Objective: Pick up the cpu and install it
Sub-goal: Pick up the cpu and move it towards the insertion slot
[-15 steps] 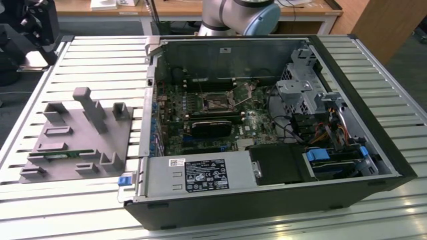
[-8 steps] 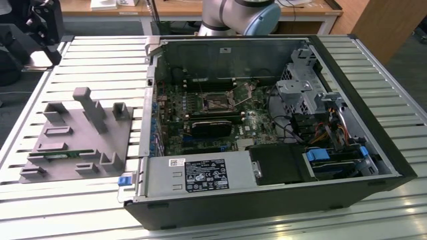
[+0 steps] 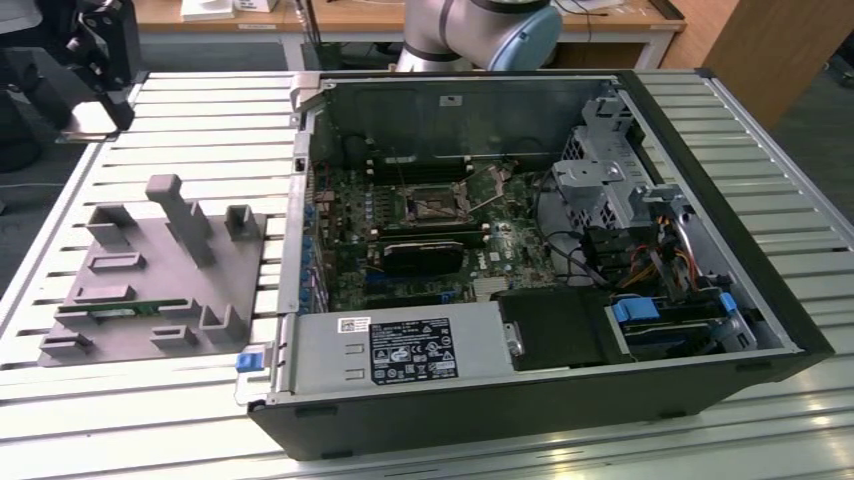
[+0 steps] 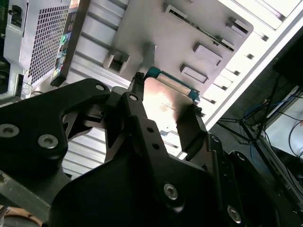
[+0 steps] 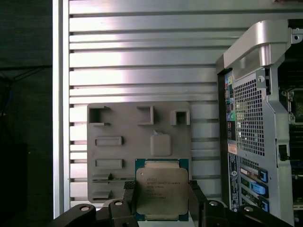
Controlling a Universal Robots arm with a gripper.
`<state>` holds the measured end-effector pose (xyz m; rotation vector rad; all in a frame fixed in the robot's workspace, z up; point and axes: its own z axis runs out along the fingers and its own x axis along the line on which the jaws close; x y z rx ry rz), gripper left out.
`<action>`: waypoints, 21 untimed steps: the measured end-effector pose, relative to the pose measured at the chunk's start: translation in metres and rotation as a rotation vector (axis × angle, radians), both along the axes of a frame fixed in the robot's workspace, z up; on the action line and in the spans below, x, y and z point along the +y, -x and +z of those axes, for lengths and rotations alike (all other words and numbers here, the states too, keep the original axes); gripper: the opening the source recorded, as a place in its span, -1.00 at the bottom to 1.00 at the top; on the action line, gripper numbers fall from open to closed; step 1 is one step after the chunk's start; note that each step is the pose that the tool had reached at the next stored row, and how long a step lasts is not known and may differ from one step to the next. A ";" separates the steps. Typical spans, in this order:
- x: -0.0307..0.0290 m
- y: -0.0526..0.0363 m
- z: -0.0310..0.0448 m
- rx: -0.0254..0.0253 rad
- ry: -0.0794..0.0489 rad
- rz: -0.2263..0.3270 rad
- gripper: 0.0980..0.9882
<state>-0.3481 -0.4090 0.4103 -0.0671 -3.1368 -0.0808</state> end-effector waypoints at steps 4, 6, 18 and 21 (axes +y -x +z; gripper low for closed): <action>0.0000 -0.0040 0.0000 0.0000 0.000 0.000 -0.03; 0.0000 -0.0059 0.0000 0.0000 0.000 0.000 -0.03; 0.0000 -0.0181 0.0000 0.0000 0.000 0.000 -0.03; 0.0000 -0.0203 0.0000 0.0000 0.000 0.000 -0.03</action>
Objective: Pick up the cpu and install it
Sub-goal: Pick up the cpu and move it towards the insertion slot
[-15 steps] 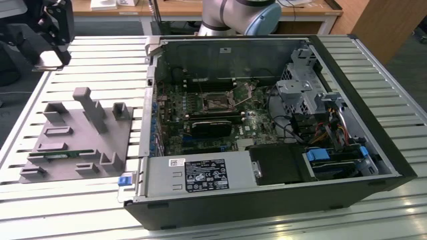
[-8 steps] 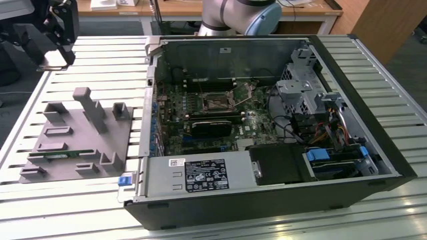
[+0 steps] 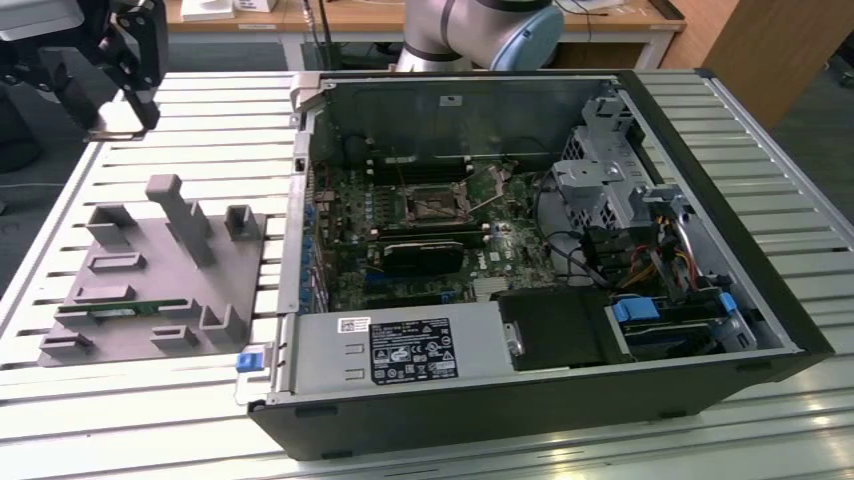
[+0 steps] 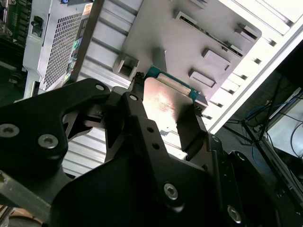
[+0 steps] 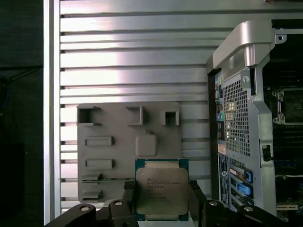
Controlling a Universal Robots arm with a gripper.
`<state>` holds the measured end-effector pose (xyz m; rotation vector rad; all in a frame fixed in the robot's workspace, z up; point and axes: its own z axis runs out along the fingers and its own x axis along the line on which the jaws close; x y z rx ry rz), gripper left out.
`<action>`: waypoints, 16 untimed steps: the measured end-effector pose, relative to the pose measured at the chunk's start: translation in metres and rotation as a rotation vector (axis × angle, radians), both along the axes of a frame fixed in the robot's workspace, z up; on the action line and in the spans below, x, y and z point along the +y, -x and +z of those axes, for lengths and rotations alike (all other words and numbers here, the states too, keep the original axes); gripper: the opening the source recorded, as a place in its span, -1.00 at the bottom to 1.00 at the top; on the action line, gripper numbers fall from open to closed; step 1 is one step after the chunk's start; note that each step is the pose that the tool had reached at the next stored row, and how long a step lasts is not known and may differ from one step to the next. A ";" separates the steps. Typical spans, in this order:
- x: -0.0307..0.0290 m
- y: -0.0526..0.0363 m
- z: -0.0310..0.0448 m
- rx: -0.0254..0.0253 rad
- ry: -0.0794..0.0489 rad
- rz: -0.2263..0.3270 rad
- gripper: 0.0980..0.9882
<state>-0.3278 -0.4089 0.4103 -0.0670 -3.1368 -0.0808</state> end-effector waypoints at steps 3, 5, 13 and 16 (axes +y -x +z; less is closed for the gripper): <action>0.0000 -0.0021 0.0000 0.0000 0.000 0.000 -0.03; 0.0000 -0.0032 0.0000 0.0000 0.000 0.000 -0.03; 0.0000 -0.0085 0.0000 0.0000 0.000 0.000 -0.03; 0.0000 -0.0115 0.0000 0.0000 0.000 0.000 -0.03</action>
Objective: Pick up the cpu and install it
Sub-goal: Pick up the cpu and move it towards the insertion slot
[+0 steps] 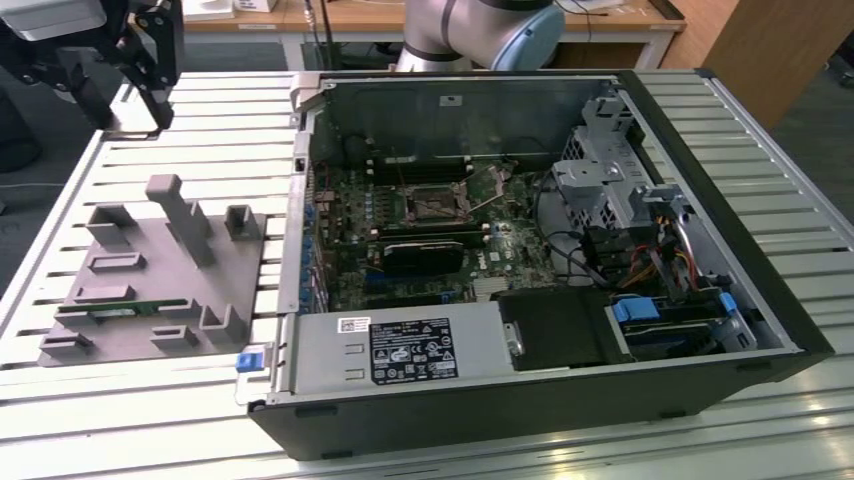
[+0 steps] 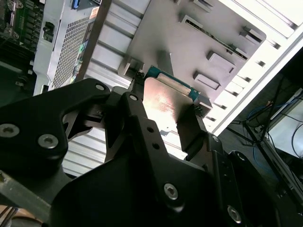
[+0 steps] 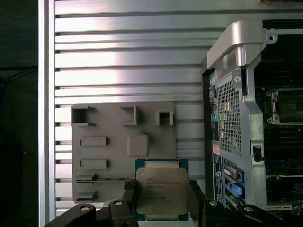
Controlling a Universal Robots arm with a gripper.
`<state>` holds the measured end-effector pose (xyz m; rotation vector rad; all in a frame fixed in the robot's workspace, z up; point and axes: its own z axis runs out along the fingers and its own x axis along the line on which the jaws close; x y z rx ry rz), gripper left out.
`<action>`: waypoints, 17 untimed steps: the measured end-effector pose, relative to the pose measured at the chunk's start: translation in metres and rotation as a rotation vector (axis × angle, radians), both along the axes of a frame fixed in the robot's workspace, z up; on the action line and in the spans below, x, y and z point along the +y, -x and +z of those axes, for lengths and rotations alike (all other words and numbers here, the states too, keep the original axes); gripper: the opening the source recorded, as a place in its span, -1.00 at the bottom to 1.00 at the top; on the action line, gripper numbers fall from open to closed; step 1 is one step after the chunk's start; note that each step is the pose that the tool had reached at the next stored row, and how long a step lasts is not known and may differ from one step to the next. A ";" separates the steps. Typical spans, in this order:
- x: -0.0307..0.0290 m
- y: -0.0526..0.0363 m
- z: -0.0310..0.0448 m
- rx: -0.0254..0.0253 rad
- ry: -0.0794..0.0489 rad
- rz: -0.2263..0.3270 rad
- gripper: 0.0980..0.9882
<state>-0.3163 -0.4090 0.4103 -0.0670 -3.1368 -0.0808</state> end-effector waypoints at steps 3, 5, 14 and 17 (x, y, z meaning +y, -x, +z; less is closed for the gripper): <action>0.0000 -0.0027 0.0000 0.0001 0.000 0.000 -0.03; 0.0000 -0.0047 0.0000 0.0000 0.000 0.000 -0.03; 0.0000 -0.0142 0.0000 0.0000 0.000 0.000 -0.03; 0.0000 -0.0178 0.0000 0.0000 0.000 0.000 -0.03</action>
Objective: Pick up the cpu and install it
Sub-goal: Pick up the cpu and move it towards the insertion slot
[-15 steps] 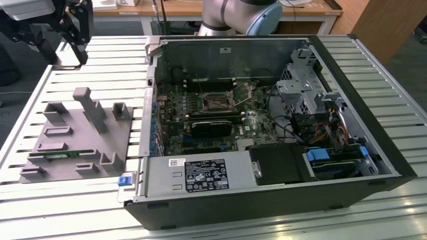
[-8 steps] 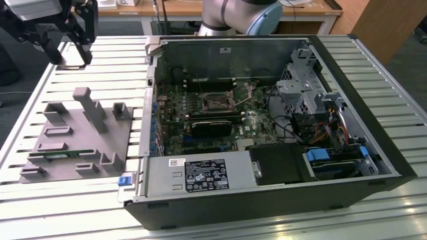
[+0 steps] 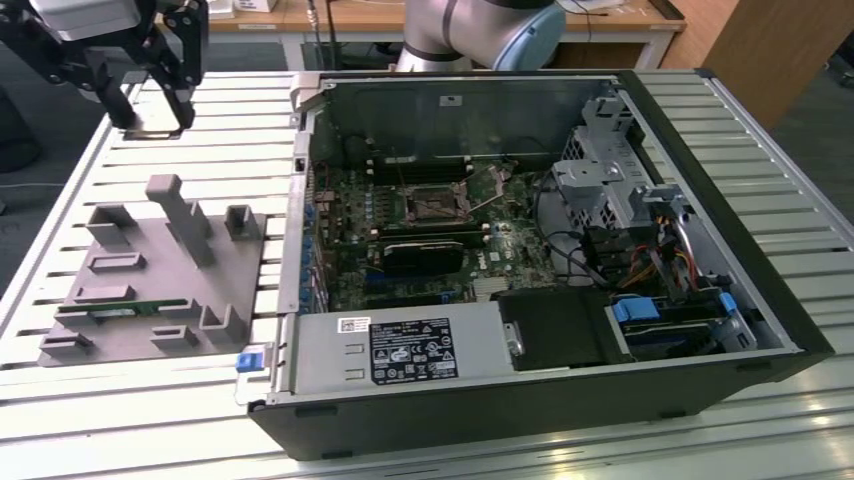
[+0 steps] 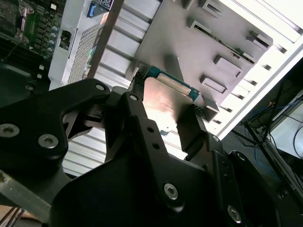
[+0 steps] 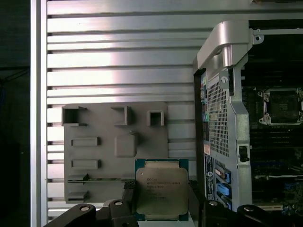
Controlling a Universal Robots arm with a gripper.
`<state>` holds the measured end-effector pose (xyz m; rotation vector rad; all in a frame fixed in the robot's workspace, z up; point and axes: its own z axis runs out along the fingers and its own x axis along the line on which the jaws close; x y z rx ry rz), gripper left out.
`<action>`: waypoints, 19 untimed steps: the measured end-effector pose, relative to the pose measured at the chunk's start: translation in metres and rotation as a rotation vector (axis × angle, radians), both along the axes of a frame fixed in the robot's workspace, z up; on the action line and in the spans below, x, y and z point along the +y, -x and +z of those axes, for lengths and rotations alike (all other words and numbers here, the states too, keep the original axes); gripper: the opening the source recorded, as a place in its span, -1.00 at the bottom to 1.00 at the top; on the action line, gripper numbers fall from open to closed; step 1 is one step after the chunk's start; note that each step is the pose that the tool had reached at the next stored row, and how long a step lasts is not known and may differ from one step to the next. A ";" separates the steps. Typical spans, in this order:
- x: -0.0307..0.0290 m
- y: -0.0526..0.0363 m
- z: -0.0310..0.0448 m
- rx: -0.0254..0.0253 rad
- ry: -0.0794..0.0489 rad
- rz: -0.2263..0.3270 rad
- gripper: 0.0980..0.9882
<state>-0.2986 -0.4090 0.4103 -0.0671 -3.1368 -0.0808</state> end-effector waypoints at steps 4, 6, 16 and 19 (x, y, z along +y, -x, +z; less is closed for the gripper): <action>0.0000 -0.0057 0.0000 0.0000 0.000 0.000 -0.03; 0.0000 -0.0081 0.0000 0.0000 0.000 0.000 -0.03; 0.0000 -0.0192 0.0000 0.0000 0.000 0.000 -0.03; 0.0000 -0.0224 0.0000 0.0000 0.000 0.000 -0.03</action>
